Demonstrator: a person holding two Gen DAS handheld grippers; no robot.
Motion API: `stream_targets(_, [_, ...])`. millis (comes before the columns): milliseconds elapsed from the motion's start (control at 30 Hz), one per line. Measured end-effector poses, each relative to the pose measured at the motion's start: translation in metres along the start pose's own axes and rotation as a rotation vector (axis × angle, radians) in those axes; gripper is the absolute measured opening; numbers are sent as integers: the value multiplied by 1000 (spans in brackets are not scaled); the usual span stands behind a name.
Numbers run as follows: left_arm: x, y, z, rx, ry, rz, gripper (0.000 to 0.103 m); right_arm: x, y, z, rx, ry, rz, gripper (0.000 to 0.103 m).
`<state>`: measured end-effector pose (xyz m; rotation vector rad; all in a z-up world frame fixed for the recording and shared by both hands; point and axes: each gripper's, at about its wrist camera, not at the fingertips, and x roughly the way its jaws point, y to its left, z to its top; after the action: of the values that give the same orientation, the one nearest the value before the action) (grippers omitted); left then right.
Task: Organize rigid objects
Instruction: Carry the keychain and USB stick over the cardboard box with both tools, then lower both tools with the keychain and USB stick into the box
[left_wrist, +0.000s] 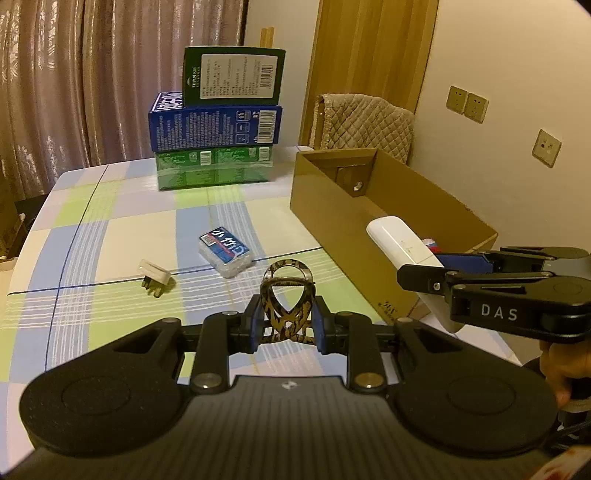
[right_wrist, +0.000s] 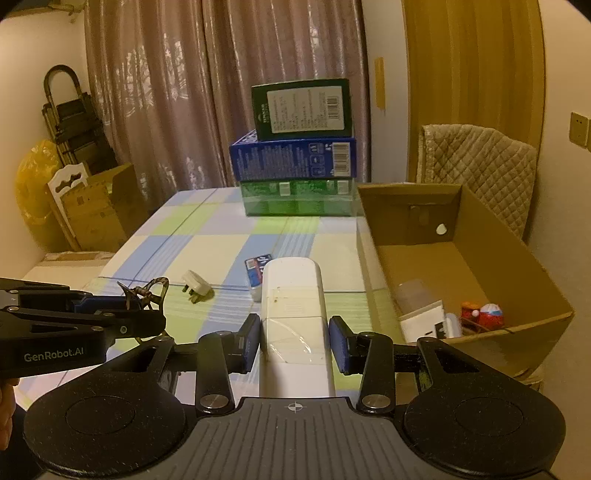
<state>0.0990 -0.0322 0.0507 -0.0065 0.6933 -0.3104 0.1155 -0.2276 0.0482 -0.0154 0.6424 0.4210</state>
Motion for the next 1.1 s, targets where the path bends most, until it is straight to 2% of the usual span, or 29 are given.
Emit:
stream_targets(333, [5,-27,16,25,-10,-50,23,-22,-28,10,23,-30,-42,37])
stream_targets(600, [19,-58,38,56,-17,-102,23,-35,-71,20,42,-44,-115,37])
stream_targets(833, [42,-87,63,82,-23,-149,23,-38,-114,30,55,-51,-165,37])
stream_targets(1100, [82,-112,88,104,-10,-187,23,-21,-154,39,66,-29,-183,37])
